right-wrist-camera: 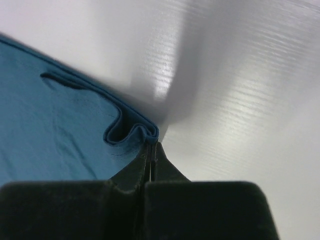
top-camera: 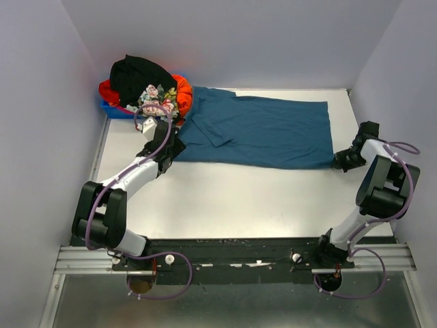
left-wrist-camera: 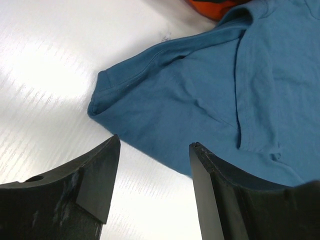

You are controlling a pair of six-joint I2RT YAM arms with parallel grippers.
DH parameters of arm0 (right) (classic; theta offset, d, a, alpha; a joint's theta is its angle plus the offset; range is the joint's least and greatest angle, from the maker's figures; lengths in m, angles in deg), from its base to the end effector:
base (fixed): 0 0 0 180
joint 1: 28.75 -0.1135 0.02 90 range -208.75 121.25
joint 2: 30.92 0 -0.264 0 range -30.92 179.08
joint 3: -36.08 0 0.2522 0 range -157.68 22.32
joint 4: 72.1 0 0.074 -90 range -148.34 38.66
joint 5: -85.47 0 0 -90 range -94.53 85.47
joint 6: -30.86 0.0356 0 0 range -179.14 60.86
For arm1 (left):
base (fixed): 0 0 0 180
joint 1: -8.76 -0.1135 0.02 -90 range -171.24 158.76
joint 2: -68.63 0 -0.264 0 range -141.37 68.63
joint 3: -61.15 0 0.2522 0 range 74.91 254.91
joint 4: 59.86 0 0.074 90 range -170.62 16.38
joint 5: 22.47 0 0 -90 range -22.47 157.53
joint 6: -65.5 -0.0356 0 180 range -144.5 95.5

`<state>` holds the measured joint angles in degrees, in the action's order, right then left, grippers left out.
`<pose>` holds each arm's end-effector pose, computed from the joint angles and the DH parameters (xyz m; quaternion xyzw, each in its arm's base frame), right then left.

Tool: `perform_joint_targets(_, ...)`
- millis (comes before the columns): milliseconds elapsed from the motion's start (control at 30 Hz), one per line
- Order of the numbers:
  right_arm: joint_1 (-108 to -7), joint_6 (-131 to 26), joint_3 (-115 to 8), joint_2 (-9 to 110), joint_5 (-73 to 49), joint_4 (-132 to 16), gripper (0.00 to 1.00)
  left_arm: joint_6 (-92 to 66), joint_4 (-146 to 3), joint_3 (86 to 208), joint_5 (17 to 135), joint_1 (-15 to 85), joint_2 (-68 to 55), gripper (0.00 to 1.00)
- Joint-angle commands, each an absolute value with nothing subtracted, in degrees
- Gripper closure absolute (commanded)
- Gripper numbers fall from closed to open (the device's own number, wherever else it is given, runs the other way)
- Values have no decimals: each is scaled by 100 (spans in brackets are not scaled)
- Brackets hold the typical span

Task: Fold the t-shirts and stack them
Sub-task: Fold the flattened tshirt in 1/3 of the way

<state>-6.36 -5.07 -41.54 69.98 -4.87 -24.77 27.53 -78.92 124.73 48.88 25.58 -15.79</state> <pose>0.3126 -0.1285 0.1697 0.6096 0.7746 0.0488 0.1612 0.3026 -0.0796 0.2174 -0.3358 0.8313 -0.1151 0.4276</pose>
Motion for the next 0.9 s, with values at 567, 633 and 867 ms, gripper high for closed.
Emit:
perform_joint_targets(567, -652, -754, -3692, 6549, -418, -2459, 99, 3571, -8241, 12887, 4854, 2125, -2795, 39)
perform_joint_targets(633, -652, -763, -3701, 6549, -418, -2467, 99, 3535, -8162, 12922, 4951, 2107, -2918, 41)
perform_joint_targets(867, -652, -763, -3666, 6540, -409, -2476, 99, 3799, -8206, 12870, 4863, 2019, -3085, 51)
